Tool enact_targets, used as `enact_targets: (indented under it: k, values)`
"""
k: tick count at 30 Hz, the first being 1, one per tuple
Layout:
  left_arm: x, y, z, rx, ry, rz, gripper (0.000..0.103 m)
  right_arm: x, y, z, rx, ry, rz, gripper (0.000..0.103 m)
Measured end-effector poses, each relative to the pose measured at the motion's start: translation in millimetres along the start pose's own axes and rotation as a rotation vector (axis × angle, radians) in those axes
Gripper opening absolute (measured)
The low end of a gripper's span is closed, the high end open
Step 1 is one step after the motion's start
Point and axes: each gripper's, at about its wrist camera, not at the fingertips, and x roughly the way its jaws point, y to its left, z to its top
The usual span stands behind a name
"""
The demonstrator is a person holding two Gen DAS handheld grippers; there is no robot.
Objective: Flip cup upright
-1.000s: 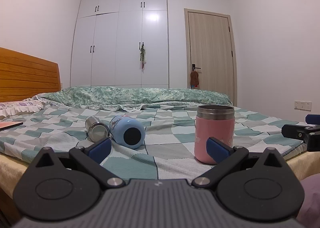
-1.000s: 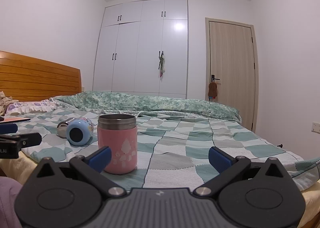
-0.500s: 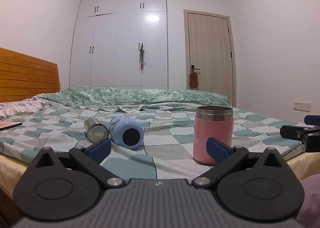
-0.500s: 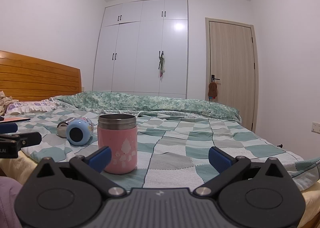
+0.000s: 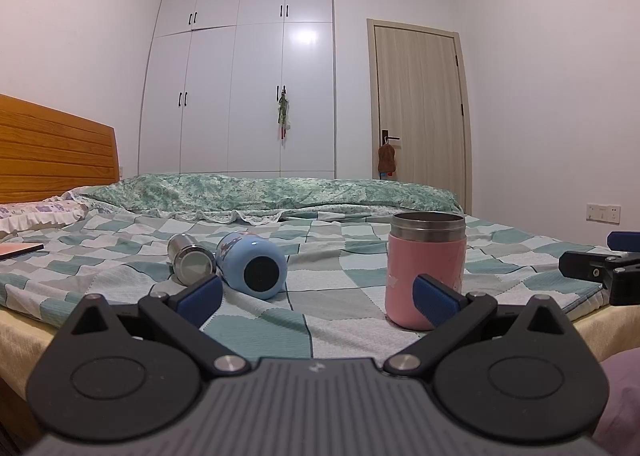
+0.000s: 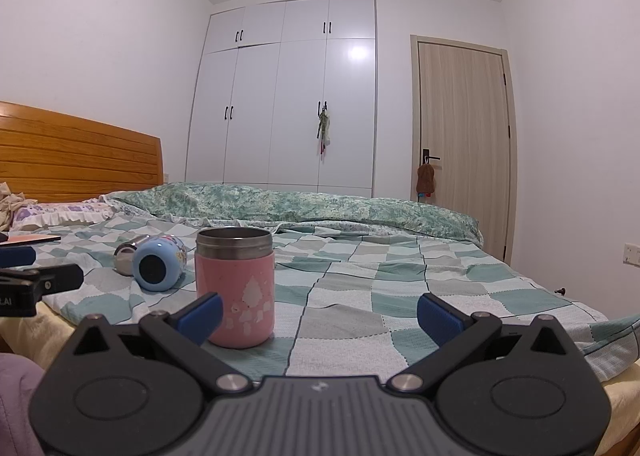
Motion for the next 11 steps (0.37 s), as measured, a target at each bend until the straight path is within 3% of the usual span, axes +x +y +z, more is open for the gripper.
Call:
enact_targets:
  k: [11]
  values:
    - [0.5, -1.6, 0.9, -0.002, -0.004, -0.002, 0.103, 0.1, 0.2, 0.0, -0.001, 0.001, 0.0, 0.103]
